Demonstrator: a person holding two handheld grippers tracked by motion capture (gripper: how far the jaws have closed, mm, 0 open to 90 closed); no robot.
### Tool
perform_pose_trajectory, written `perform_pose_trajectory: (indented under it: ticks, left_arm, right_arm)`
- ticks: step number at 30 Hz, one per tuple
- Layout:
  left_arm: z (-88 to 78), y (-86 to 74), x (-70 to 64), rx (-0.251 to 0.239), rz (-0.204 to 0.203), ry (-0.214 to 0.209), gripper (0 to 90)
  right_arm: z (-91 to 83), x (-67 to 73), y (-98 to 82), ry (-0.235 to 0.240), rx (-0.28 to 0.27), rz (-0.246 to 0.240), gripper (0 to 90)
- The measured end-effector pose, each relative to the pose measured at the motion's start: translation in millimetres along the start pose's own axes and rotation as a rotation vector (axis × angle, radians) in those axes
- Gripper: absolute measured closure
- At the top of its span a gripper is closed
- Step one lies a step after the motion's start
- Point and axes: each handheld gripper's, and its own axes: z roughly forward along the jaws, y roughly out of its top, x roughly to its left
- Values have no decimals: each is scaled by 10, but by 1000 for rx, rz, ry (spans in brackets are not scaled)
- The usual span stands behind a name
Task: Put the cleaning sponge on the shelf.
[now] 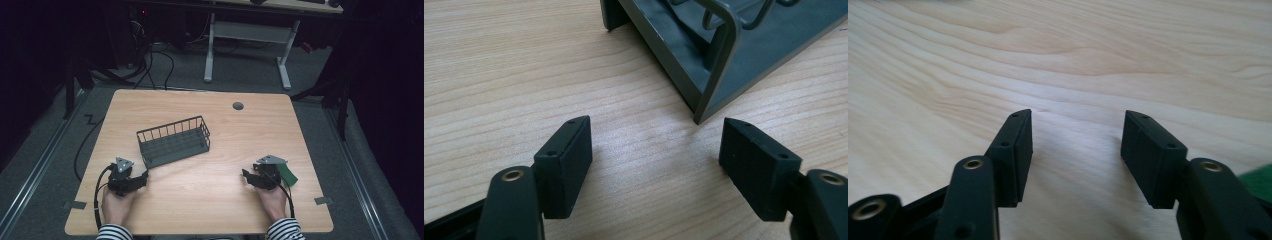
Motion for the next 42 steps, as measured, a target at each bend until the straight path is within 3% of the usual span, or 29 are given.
perform_pose_trajectory:
  ticks: [2, 4, 8, 16, 22, 33, 42]
  left_arm:
    - [-3, -1, 11, -4, -12, -6, 303]
    - [-5, -1, 19, -7, -24, -8, 312]
    - [-27, -11, 16, -16, -38, -30, 341]
    - [-103, 68, -98, -31, -10, -28, 429]
    - [-122, 142, -121, -21, -33, -49, 496]
    - [-47, 226, -148, -20, -9, -62, 606]
    - [-26, 241, -158, -37, -18, -84, 710]
  right_arm:
    - [-29, 49, 30, 11, -9, -24, 510]
    - [-53, 70, 88, 53, -27, -14, 531]
    - [-22, 127, 220, 76, -28, -29, 567]
    - [175, 280, 540, 149, -36, -62, 619]
    - [355, 438, 760, 189, -25, -83, 637]
    - [667, 547, 1014, 158, 13, -92, 663]
    - [816, 564, 1066, 164, 30, -80, 727]
